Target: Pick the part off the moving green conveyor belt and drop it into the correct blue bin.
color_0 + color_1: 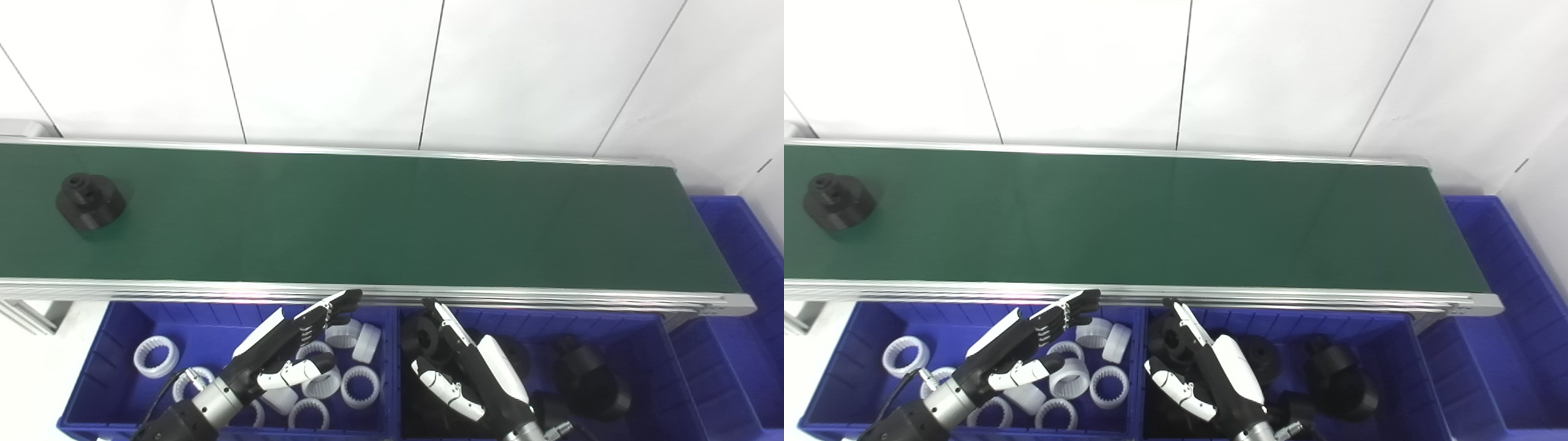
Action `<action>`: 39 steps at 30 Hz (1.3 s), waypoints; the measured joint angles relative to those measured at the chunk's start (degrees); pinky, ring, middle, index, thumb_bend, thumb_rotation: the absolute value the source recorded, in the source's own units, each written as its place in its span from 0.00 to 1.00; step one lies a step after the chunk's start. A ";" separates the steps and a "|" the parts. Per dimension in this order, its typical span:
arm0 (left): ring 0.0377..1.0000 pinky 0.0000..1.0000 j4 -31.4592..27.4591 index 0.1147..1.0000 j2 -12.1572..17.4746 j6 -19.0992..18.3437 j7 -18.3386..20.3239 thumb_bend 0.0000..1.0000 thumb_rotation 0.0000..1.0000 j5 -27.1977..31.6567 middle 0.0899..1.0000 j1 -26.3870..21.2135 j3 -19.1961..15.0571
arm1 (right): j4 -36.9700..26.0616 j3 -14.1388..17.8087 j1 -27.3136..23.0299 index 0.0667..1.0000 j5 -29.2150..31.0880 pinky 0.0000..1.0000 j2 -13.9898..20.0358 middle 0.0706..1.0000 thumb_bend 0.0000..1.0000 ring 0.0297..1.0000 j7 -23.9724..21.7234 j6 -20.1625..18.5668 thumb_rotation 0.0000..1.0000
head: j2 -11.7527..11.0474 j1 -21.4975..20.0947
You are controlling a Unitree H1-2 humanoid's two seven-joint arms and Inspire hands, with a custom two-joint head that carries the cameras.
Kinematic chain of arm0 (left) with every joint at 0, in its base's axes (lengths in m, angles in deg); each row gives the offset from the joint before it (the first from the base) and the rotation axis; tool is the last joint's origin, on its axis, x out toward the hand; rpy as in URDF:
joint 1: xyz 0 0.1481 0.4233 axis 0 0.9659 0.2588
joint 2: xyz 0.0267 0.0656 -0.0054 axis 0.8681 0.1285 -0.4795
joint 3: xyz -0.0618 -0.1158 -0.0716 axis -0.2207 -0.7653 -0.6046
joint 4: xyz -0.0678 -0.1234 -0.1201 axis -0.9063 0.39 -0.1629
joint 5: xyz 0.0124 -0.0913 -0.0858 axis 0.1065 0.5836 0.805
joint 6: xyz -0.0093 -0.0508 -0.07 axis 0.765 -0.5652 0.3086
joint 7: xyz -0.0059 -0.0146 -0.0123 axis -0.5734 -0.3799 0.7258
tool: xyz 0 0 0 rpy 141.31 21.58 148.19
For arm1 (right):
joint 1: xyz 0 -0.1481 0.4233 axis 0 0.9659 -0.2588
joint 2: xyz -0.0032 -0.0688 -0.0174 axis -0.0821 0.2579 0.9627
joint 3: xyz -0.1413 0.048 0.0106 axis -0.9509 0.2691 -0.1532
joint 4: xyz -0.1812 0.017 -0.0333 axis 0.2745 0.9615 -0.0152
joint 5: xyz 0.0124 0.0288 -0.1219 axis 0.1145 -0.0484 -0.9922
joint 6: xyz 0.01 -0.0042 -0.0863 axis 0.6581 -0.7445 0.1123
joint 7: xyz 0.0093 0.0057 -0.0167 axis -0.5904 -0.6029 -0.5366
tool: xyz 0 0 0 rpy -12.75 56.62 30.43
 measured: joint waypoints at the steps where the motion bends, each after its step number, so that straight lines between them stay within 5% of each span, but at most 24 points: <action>1: 0.95 0.91 0.00 0.93 0.00 0.00 0.02 0.42 0.72 0.01 0.96 0.00 0.00 | 0.00 0.00 0.00 0.98 0.00 0.90 0.00 1.00 0.33 0.96 0.00 0.00 0.84 | 0.00 0.00; 14: 0.94 0.91 0.00 0.93 0.01 0.00 0.04 0.42 0.71 0.01 0.95 -0.05 0.00 | 0.01 0.01 -0.05 0.98 0.00 0.89 0.01 1.00 0.33 0.96 0.00 0.00 0.84 | -0.17 0.70; 20: 0.92 0.87 0.97 0.92 -0.85 0.21 -1.18 0.43 0.69 -2.89 0.93 -0.04 0.14 | 0.77 0.20 0.46 0.97 0.04 0.89 0.35 0.99 0.30 0.96 0.47 1.91 0.77 | -10.08 11.41; 26: 0.89 0.84 3.32 0.89 -1.13 0.24 -2.98 0.45 0.59 -5.45 0.91 0.59 1.56 | 3.93 0.45 2.54 0.97 -0.68 0.84 0.92 0.99 0.31 0.93 2.44 5.70 0.76 | -14.41 13.27; 32: 0.88 0.82 3.32 0.87 -0.77 0.24 -4.91 0.46 0.52 -6.53 0.90 0.54 2.95 | 6.73 0.44 2.45 0.97 -1.27 0.84 0.80 0.99 0.29 0.93 3.75 8.79 0.65 | -14.77 13.09; 39: 0.89 0.82 3.35 0.87 -0.27 0.24 -5.72 0.46 0.51 -6.53 0.90 0.51 3.51 | 8.86 0.63 2.31 0.97 -1.22 0.86 0.69 1.00 0.30 0.94 4.18 11.47 0.69 | -14.68 13.18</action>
